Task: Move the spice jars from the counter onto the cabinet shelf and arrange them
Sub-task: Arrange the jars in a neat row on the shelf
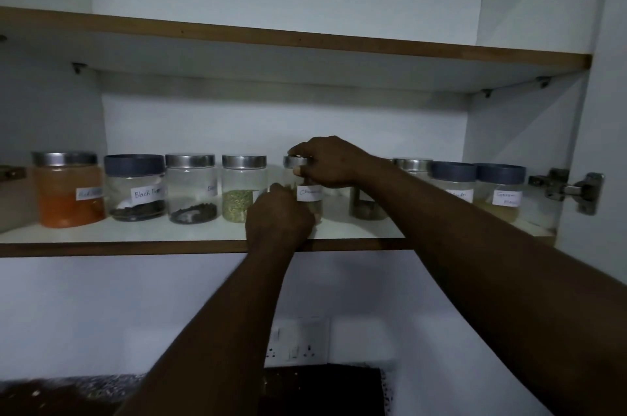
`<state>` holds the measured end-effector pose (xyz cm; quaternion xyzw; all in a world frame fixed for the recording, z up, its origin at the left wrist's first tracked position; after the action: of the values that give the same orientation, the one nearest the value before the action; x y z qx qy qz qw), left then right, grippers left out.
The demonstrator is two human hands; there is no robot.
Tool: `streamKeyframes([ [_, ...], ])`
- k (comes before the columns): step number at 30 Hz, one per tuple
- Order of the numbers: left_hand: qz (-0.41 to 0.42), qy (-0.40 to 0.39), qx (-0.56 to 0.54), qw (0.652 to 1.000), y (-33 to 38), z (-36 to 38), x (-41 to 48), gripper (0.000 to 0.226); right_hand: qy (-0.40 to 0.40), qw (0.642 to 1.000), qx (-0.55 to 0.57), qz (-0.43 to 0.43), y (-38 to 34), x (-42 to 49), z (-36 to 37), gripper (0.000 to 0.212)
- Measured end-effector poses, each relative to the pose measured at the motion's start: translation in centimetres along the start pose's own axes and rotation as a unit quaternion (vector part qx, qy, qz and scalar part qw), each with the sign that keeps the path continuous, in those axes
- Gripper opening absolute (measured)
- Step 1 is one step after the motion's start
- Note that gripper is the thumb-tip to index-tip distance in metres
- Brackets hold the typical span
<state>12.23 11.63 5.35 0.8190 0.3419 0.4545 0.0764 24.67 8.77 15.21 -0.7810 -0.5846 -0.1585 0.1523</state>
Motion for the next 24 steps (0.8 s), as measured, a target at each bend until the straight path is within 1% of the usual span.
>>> streamKeyframes([
  [3,0.013,-0.066,0.016,0.998,0.1,0.7,1.0,0.052,0.008,1.0,-0.014,0.014,1.3,-0.2,-0.6,0.054],
  [5,0.021,-0.106,0.033,0.994,0.0,1.1,1.6,0.048,0.017,0.999,-0.023,0.022,2.0,-0.3,-0.9,0.057],
  [10,0.034,-0.139,0.061,0.988,0.1,2.2,2.6,0.043,0.051,0.998,-0.031,0.033,3.6,-0.2,-1.0,0.062],
  [14,0.054,-0.146,0.062,0.986,0.2,2.8,3.1,0.044,0.066,0.997,-0.03,0.037,4.6,-0.3,-1.1,0.064],
  [19,0.079,-0.121,0.085,0.986,0.5,2.8,3.0,0.047,0.069,0.997,-0.017,0.026,5.2,-0.4,-1.3,0.062],
  [24,0.083,-0.113,0.076,0.987,0.4,2.8,2.9,0.044,0.075,0.997,-0.009,0.023,4.9,-0.7,-1.0,0.061],
])
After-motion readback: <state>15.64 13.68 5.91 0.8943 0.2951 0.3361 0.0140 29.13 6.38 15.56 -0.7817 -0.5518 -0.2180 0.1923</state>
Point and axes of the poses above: each hand's wrist, its own x-axis towards the middle knuckle, its own z-axis out of the palm, y = z × x, the point moved 3 cm from there along x, towards the middle knuckle, and after that the axes turned 12 degrees about z, right-handed, at the moved point
